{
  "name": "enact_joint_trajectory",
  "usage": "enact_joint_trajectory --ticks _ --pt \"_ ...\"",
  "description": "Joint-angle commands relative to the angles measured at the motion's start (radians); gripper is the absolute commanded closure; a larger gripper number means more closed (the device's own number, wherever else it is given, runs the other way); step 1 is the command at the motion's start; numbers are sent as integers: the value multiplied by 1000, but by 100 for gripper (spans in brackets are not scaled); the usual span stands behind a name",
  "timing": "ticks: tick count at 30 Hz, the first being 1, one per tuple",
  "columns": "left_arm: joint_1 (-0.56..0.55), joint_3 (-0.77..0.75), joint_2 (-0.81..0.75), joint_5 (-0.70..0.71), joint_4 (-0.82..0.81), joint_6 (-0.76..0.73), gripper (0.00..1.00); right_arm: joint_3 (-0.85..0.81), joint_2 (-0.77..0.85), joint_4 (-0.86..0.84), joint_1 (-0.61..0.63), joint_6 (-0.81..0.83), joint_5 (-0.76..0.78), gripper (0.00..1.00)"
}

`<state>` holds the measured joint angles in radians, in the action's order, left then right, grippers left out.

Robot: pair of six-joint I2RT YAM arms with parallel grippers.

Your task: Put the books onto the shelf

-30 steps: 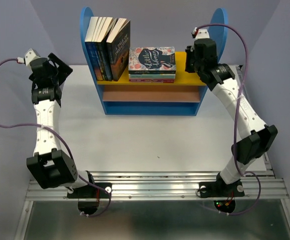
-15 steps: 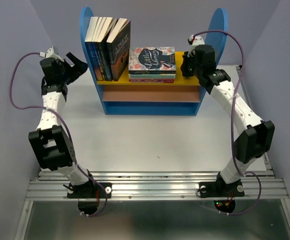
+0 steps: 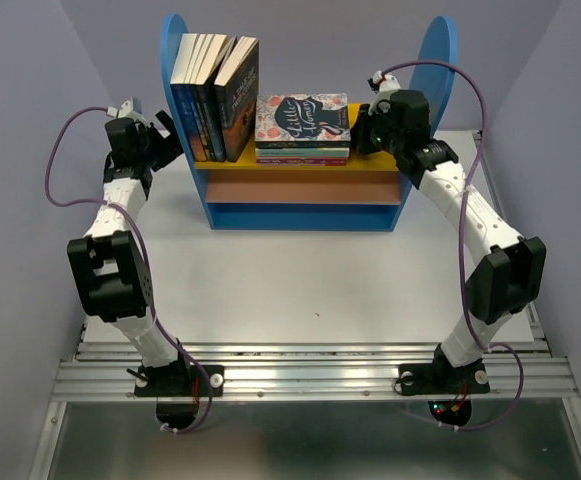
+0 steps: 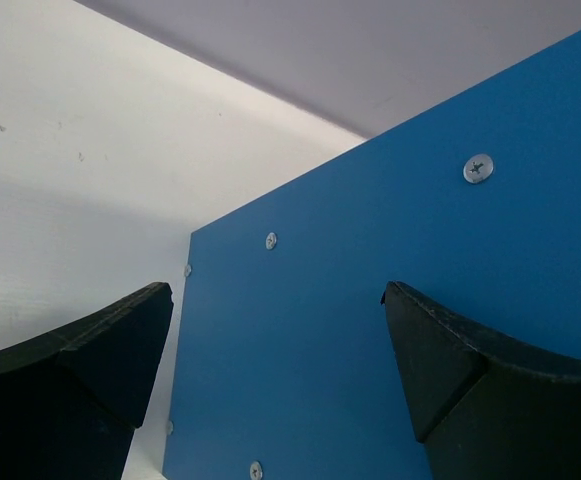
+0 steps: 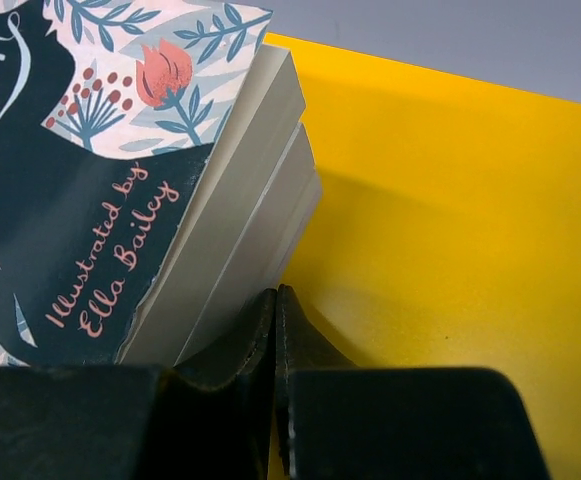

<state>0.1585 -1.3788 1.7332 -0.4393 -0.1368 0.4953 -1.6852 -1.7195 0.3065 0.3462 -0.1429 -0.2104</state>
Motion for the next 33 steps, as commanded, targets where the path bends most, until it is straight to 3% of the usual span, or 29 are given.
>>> enact_joint_trajectory --ticks 1,5,9,15,33 --pt "-53 -20 -21 -53 -58 -15 1 22 -68 75 62 -66 -70 94" --pt "-57 -14 -29 -50 -58 -18 1 -5 -91 69 80 -144 -26 94" --pt "-62 -9 -32 -44 -58 -27 1 -5 -92 48 134 -217 137 94" --pt "-65 -16 -18 -58 -55 -38 1 -36 -129 19 180 -296 161 94" --pt "-77 -40 11 -72 -43 -58 1 -67 -140 3 333 -103 52 94"
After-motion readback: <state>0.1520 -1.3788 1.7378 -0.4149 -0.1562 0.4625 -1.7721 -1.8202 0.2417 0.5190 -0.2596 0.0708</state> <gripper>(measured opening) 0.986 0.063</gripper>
